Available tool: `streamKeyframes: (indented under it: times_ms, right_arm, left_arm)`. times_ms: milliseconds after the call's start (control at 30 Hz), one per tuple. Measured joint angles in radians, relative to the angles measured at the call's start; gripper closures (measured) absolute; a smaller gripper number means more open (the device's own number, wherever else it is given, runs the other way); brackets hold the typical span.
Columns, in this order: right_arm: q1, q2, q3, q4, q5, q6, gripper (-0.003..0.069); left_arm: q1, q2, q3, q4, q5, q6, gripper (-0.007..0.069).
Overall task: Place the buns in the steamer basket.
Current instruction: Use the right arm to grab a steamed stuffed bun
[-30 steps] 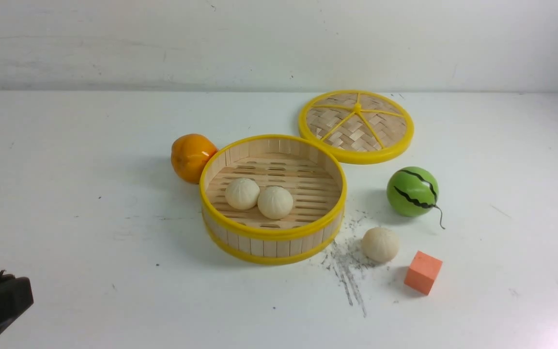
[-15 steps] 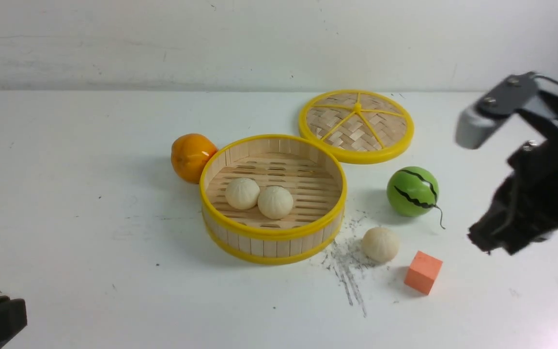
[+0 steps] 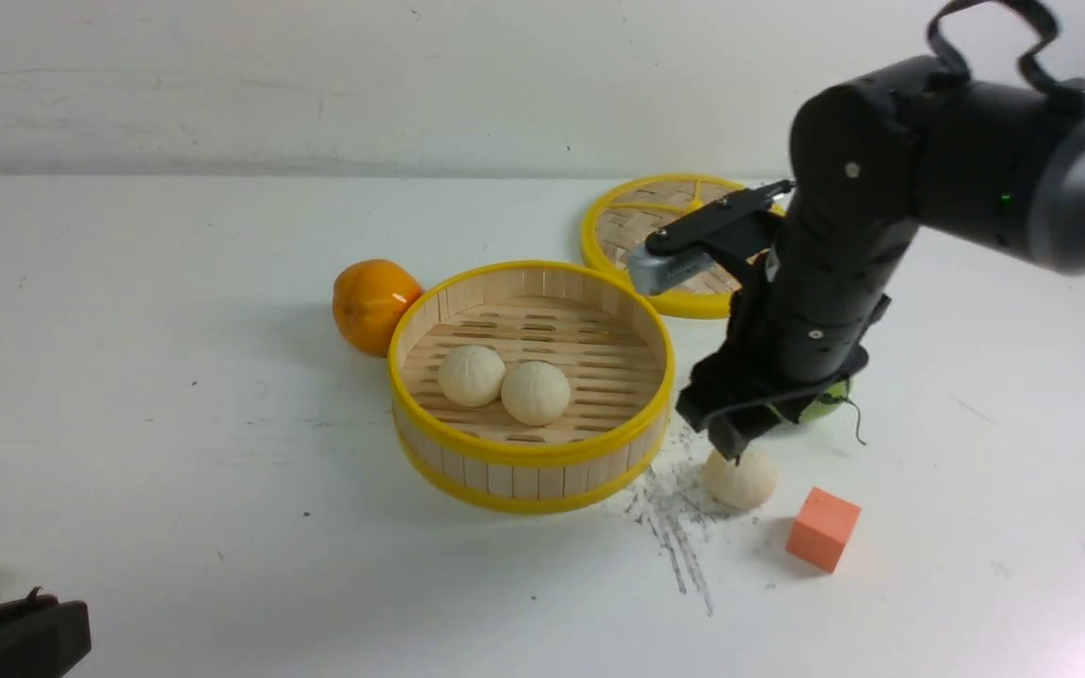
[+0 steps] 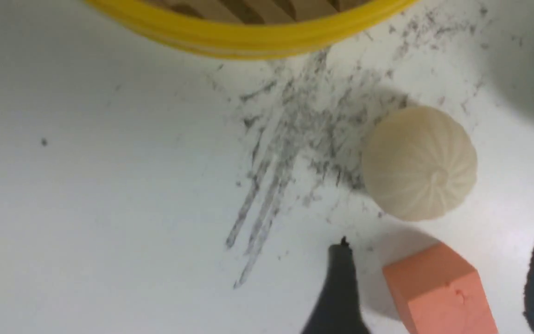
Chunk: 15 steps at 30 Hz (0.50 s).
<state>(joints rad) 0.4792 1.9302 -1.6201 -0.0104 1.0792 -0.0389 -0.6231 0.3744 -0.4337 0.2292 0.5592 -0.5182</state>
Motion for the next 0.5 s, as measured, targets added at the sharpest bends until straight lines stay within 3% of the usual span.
streamKeyframes:
  times_ms: [100, 200, 500]
  right_arm:
    - [0.0, 0.06, -0.027, 0.0, -0.02, 0.014, 0.0078]
    - [0.0, 0.111, -0.033, 0.0, -0.04, 0.039, 0.0079]
    - [0.0, 0.174, -0.035, -0.084, -0.082, 0.156, 0.024]
  left_arm:
    - [0.0, 0.0, 0.0, 0.0, 0.0, 0.0, 0.0515]
    - [0.0, 0.0, 0.0, 0.0, 0.0, 0.0, 0.0515]
    - [0.0, 0.0, 0.0, 0.001, 0.0, 0.0, 0.0512]
